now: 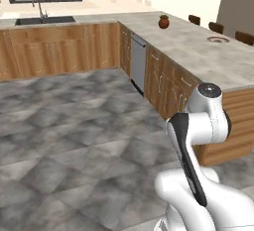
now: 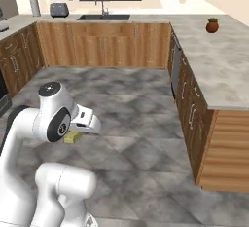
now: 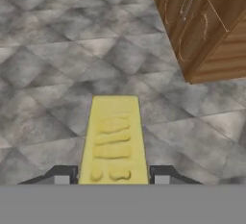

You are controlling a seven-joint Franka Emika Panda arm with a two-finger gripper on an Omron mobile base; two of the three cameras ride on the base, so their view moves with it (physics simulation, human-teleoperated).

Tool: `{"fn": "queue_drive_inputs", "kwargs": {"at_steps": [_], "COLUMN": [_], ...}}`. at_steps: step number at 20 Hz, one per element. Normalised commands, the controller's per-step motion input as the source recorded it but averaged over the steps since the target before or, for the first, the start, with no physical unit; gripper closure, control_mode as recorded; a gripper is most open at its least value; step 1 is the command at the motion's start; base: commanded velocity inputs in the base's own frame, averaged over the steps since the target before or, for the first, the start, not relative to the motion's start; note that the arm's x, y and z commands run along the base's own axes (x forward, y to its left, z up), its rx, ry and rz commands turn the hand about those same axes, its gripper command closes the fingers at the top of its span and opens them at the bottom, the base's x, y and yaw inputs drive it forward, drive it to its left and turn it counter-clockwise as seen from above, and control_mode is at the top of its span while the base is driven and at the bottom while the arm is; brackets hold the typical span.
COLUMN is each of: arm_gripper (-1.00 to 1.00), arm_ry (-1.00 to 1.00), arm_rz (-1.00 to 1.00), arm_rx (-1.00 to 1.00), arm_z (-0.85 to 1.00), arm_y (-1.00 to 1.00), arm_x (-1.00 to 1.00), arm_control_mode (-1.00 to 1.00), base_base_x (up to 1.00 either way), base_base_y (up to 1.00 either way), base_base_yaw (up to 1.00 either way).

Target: Retrieve the butter from the fridge and place it on a plate on the dining table. Then retrieve the butter knife by the fridge and place it near the plate.

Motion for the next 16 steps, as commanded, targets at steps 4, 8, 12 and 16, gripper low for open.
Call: {"fn": "queue_drive_inputs", "kwargs": {"at_steps": [4,8,12,16], "arm_gripper": [1.0,1.0,1.0,1.0], "arm_ry": [0.0,0.0,0.0,0.0], "arm_rz": [0.0,0.0,0.0,0.0], "arm_rx": [0.0,0.0,0.0,0.0], "arm_z": [0.0,0.0,0.0,0.0], "arm_y": [0.0,0.0,0.0,0.0], "arm_x": [0.0,0.0,0.0,0.0], "arm_control_mode": [1.0,1.0,1.0,1.0], "base_base_x": [0.47,0.42,0.38,0.2], "base_base_y": [-1.0,-1.0,-1.0,-1.0], "base_base_yaw": [0.0,0.0,0.01,0.05]}}
